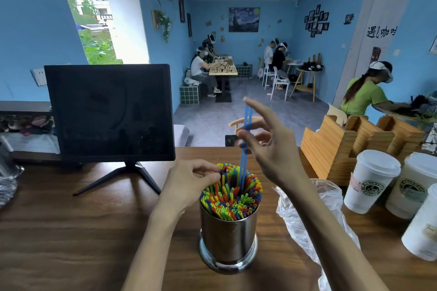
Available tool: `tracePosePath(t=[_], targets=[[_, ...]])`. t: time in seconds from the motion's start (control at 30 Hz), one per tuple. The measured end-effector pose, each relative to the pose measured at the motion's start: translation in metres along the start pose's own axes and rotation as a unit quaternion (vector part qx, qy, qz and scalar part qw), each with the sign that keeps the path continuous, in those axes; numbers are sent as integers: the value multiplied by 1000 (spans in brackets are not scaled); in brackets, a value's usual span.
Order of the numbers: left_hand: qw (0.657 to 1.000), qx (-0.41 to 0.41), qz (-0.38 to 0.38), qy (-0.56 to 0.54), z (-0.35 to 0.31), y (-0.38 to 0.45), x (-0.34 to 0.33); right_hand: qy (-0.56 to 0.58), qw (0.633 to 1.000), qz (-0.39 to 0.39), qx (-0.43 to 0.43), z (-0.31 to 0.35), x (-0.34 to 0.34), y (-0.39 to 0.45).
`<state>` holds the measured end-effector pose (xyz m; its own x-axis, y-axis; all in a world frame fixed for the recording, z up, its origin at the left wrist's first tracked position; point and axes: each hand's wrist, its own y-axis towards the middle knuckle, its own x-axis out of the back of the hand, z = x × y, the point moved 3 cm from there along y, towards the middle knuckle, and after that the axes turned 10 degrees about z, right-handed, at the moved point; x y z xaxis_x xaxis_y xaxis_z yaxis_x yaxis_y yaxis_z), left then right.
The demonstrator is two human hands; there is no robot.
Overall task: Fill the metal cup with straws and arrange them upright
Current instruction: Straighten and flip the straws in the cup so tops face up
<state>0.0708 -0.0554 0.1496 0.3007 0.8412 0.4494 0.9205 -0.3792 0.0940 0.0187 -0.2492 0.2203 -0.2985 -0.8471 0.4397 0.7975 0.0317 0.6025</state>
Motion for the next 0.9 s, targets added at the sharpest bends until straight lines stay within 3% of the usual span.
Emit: tracePosePath(t=[0.4,0.7,0.9], targets=[[999,-27,-12,12,2,-7,1,-65,997,18,-20,-45,-36,-29],[990,-122,-4,76,-24,-13,-8,57,998,9,-17,-31,-31,-27],[993,-84,30,73,-23,-9,-14,82,996,-40,3,-21,-22,-25]])
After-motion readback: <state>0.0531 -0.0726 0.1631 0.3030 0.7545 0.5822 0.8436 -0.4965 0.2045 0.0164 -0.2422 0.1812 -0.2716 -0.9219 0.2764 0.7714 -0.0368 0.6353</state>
